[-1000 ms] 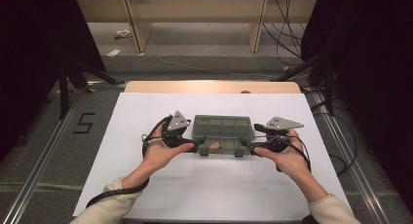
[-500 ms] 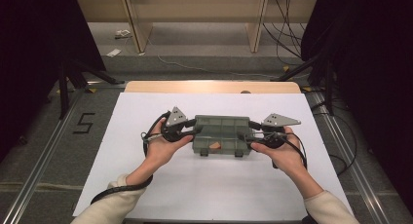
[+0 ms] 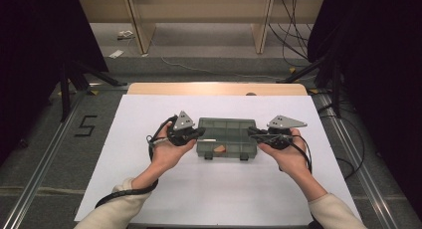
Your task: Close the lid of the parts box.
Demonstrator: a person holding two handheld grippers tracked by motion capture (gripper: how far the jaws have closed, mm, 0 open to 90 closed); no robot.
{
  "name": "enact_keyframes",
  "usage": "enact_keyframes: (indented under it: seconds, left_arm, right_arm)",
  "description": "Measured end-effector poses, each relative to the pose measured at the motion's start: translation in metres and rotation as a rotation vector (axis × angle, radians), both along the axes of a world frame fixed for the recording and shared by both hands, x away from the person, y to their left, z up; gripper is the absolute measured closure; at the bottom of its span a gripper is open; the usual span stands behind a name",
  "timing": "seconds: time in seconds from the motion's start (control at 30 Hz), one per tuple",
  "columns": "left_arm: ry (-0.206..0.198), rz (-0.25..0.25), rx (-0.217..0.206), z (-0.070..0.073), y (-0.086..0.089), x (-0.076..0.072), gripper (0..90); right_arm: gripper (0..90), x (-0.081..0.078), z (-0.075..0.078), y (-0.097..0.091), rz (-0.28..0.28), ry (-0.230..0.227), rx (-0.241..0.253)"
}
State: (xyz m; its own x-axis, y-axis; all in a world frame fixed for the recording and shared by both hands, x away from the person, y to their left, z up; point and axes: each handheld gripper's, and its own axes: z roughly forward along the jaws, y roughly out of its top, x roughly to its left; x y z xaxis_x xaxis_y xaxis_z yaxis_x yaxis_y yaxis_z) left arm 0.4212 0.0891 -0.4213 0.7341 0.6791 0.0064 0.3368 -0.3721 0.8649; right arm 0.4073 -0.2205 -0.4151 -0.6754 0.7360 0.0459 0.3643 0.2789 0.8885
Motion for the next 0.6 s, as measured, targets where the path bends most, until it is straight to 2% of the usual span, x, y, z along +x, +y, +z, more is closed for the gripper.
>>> enact_keyframes:
  seconds: [0.1,0.6]
  left_arm:
    - [0.005,-0.007,0.002,0.0002,-0.0006,-0.0009,89.4]
    - [0.034,-0.024,0.012,-0.0025,-0.0026,-0.0031,89.6]
  right_arm:
    - [90.0,0.0006,-0.0014,-0.0009,-0.005,0.002,-0.009]
    - [90.0,-0.0003,-0.0052,0.0011,0.0,0.037,-0.042]
